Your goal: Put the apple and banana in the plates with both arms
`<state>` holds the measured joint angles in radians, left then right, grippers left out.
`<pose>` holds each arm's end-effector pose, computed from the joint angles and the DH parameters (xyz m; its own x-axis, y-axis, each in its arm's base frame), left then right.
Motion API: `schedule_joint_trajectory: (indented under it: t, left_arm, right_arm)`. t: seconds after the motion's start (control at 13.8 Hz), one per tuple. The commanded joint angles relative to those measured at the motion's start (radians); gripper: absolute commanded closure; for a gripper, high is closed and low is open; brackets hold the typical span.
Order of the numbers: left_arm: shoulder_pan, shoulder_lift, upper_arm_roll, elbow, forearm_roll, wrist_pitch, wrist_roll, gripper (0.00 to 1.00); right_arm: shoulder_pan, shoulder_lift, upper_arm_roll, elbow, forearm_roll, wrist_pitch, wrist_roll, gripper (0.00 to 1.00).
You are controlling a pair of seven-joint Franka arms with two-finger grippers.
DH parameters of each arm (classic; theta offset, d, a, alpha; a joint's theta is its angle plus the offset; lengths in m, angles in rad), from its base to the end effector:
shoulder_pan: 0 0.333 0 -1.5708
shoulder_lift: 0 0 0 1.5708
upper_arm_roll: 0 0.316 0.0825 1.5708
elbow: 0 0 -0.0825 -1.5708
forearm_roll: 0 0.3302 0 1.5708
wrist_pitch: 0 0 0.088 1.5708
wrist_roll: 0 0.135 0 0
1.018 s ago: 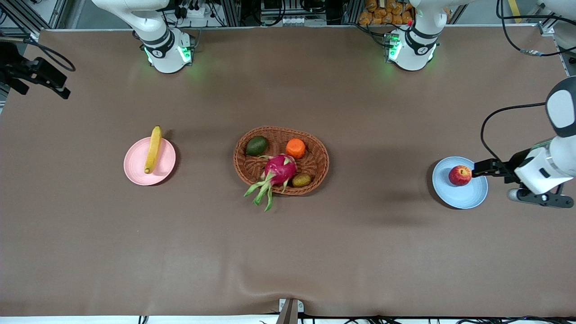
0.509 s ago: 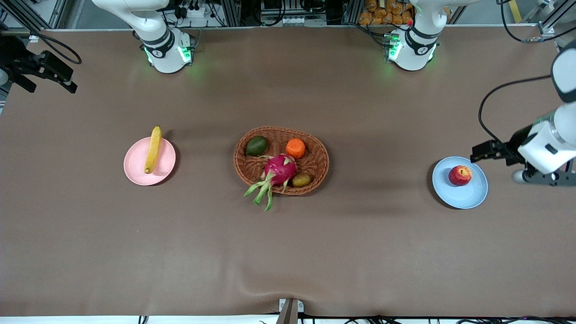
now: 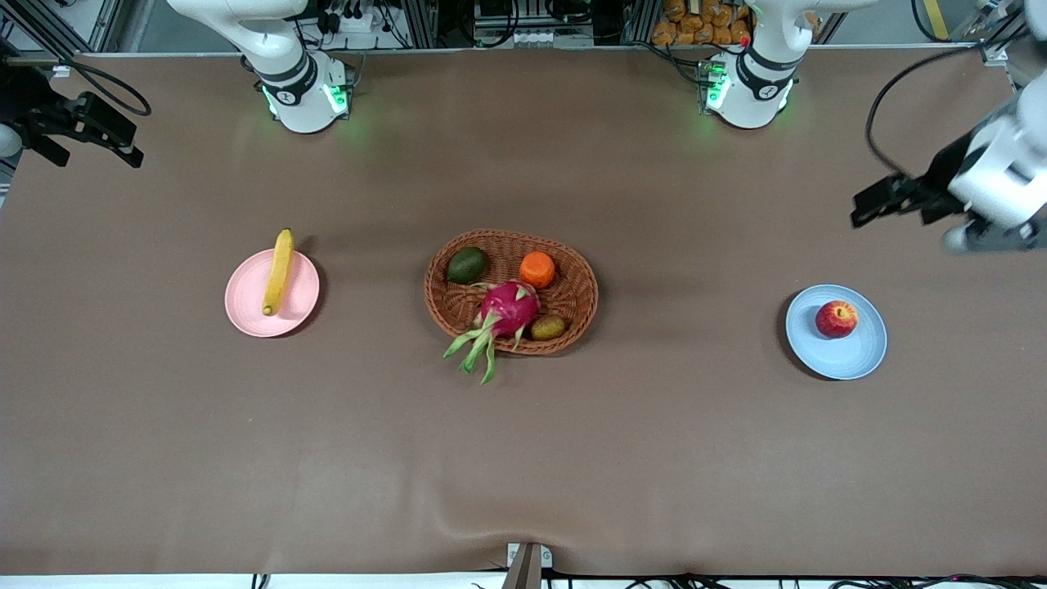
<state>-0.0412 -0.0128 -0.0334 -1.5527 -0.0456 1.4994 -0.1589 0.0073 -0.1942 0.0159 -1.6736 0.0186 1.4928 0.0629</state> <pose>0.4866 -0.0429 0.6044 0.9956 0.0809 -0.0471 0.0827 -0.9958 0.0382 0.4309 0.0134 0.6375 0.9992 -0.0385 0.0124 -0.0383 -0.9991 -0.0163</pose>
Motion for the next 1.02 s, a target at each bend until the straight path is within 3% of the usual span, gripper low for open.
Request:
schedule_joint_trajectory:
  t: [0.0,0.95]
  left_arm:
    - [-0.005,-0.097,0.056,-0.029,-0.007,-0.04,0.035,0.0]
    - [-0.025,-0.076,0.069,-0.018,0.046,-0.05,0.088,0.0]
  right_arm:
    - [-0.007,-0.022,0.001,-0.018,0.006,-0.003,-0.017,0.0]
    - [-0.013,-0.018,-0.001,-0.014,0.003,-0.002,-0.017,0.0]
